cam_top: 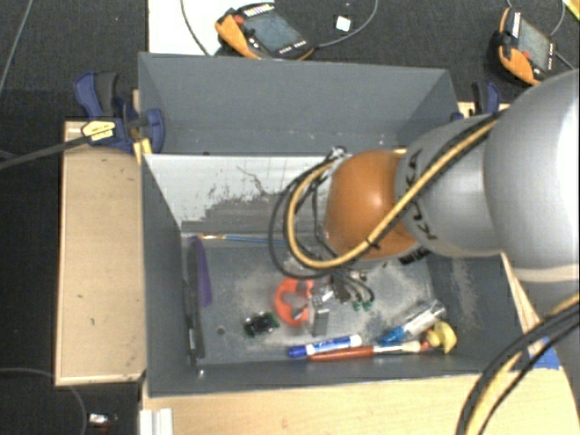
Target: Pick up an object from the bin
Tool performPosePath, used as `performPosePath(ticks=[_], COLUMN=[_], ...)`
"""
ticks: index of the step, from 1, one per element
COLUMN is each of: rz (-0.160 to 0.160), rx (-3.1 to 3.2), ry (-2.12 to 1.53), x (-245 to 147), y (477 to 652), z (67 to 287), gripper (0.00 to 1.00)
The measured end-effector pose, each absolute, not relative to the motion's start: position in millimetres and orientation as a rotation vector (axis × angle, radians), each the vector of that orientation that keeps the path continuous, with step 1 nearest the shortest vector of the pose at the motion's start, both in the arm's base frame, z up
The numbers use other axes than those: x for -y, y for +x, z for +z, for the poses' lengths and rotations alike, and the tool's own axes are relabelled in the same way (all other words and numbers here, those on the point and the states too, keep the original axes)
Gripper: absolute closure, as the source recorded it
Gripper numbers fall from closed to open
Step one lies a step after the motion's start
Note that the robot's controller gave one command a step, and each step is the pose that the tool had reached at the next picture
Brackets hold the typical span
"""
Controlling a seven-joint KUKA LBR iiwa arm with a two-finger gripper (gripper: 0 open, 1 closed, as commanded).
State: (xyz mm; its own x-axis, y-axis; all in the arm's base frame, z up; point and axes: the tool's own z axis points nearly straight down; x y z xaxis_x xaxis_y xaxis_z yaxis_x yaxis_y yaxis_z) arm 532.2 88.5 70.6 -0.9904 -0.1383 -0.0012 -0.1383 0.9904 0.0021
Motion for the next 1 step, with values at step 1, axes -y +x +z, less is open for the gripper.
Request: performPosePath(ticks=[1], rz=[0.000], rx=[-3.133], ry=[-0.124], x=[-78.3], y=[536.2], z=[138.4], gripper=[0.00])
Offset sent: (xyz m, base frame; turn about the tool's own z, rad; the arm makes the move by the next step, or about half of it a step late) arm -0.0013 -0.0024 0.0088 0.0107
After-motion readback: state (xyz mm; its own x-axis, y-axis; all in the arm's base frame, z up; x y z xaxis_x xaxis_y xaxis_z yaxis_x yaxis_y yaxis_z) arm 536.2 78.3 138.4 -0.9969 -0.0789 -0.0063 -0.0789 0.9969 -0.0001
